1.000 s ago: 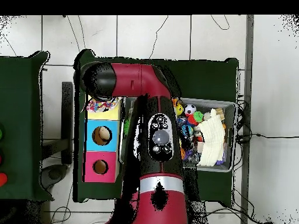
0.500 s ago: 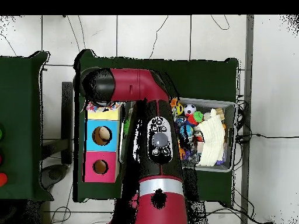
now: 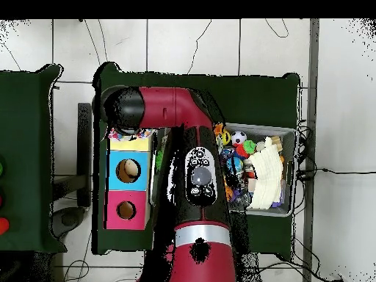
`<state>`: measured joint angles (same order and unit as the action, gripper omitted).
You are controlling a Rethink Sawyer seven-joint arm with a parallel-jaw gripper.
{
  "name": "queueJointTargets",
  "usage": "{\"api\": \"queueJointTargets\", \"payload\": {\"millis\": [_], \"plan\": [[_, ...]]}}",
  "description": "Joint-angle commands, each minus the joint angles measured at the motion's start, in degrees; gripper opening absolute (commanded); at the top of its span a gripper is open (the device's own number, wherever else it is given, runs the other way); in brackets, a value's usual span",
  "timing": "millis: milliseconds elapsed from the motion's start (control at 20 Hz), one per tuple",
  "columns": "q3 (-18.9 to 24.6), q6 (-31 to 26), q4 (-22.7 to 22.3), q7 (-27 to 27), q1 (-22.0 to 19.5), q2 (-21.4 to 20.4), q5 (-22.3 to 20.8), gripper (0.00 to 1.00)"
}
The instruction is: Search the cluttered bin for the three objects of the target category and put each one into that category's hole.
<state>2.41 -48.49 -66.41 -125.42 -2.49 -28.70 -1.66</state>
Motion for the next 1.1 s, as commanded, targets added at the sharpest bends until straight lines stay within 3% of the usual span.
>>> {"api": "queueJointTargets", "payload": {"millis": [50,750,1100], "plan": [[5.5,-4.8,-8.0,4.3,-1.5,1.6,-0.4,1.0],[6.6,-4.7,-11.6,2.3,-1.5,0.6,1.6,1.0],[6.8,-4.9,-11.2,1.6,-1.4,1.1,2.1,1.0]]}}
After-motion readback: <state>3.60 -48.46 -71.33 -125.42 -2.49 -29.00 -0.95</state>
